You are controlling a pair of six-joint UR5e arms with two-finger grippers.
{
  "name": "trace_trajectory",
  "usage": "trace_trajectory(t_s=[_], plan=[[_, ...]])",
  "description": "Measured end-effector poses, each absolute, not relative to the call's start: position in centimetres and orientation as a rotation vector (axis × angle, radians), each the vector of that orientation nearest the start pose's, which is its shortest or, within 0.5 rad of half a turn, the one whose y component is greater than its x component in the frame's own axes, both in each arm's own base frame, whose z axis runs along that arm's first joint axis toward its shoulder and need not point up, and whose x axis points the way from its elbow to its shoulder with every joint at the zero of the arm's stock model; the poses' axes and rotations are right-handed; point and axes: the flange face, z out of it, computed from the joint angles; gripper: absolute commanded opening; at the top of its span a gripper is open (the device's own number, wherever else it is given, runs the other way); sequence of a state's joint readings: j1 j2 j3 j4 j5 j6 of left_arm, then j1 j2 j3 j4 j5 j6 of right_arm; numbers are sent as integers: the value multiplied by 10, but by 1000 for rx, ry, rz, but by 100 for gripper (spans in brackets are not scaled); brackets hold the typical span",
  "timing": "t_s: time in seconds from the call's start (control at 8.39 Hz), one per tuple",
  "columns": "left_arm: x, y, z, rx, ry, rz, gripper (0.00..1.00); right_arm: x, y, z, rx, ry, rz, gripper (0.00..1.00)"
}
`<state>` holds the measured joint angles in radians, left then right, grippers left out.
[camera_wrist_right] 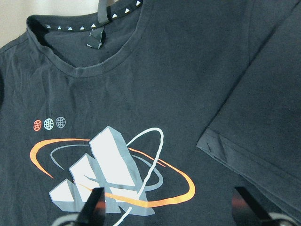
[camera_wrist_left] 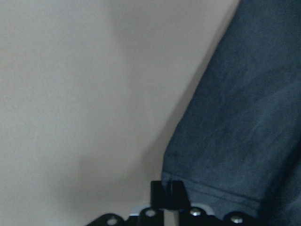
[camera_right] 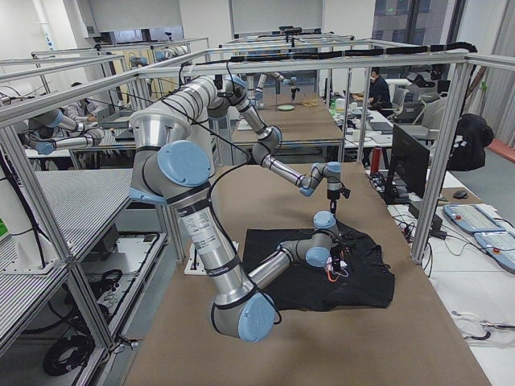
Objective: Fold clothes
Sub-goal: 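Fold both sleeves inward toward the shirt center with both grippers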
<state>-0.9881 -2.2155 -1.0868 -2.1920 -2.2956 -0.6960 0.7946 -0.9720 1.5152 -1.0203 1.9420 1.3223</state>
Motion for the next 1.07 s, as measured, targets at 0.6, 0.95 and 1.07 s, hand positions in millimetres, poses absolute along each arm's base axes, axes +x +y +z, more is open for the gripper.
trace_trajectory(t_s=[0.6,0.95,1.07], plan=[[338,-665,314,220,1136,81,0,-421,-568,283,243,-1089,280,95],[408,-636,246,236,1158,-7,0,-420,-566,303,232,-1065,279,95],[434,-629,234,247,1149,-28,0,-419,-565,308,228,-1059,281,95]])
